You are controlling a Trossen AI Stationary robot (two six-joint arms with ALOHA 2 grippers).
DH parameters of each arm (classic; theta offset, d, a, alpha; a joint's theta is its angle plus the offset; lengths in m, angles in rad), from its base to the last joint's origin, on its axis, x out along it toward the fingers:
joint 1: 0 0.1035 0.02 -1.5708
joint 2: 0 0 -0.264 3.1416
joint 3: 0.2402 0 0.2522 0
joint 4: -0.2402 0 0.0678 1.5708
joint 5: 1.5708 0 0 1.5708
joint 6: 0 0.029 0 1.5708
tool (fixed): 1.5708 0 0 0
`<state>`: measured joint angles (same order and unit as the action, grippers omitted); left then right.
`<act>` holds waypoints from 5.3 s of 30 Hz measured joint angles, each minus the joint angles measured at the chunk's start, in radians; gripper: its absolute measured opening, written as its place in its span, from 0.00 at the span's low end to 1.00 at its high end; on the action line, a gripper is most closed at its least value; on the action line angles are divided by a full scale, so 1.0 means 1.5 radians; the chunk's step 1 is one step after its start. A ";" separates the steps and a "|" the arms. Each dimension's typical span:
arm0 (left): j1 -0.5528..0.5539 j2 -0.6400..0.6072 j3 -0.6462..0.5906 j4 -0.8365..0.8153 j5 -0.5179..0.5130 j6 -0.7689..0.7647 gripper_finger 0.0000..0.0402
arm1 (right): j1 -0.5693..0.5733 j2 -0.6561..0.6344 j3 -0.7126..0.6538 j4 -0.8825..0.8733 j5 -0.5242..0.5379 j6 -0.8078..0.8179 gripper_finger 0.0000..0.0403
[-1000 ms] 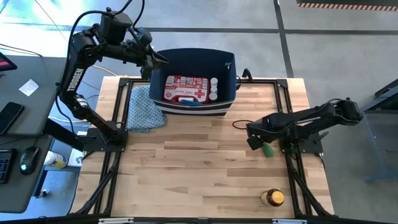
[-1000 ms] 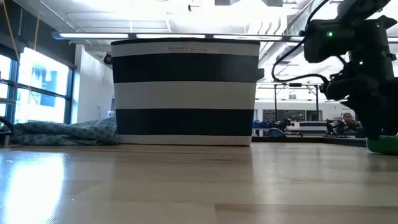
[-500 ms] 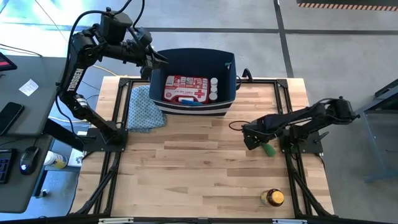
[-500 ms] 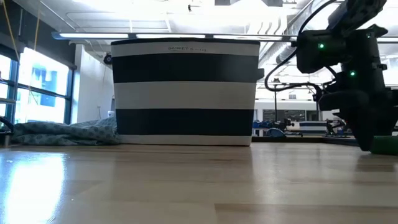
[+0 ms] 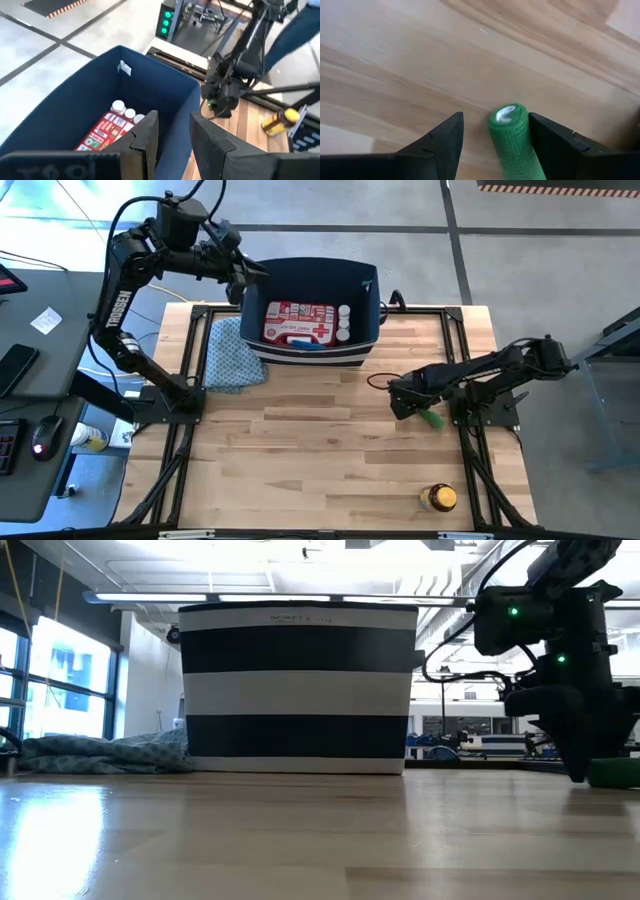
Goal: Pick & place medical supplies in basket/bin
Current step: Put the green bandage into the blue bin
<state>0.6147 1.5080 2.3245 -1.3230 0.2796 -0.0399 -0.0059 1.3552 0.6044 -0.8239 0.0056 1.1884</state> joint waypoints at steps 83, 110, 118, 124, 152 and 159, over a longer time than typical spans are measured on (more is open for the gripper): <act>0.000 -0.011 0.000 0.094 0.083 -0.096 0.36 | 0.000 -0.109 0.035 0.123 -0.022 -0.221 0.50; 0.000 -0.020 0.000 0.191 0.197 -0.047 0.36 | 0.002 -0.109 0.035 0.111 -0.007 0.218 0.50; 0.000 -0.017 0.000 0.225 0.154 -0.084 0.36 | 0.000 -0.109 0.035 0.148 -0.018 0.117 0.50; 0.000 -0.017 0.000 0.227 0.109 -0.099 0.36 | 0.018 -0.109 0.035 0.149 -0.031 0.072 0.50; -0.094 -0.009 0.000 0.137 -0.018 -0.229 0.36 | 0.053 -0.109 0.035 -0.054 -0.021 -0.346 0.50; -0.128 -0.007 0.000 0.137 -0.035 -0.239 0.36 | 0.053 -0.109 0.035 -0.064 -0.020 -0.409 0.50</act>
<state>0.4224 1.4970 2.3245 -1.1182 0.2273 -0.3977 0.0742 1.1919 0.6571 -0.9203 -0.0238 0.5743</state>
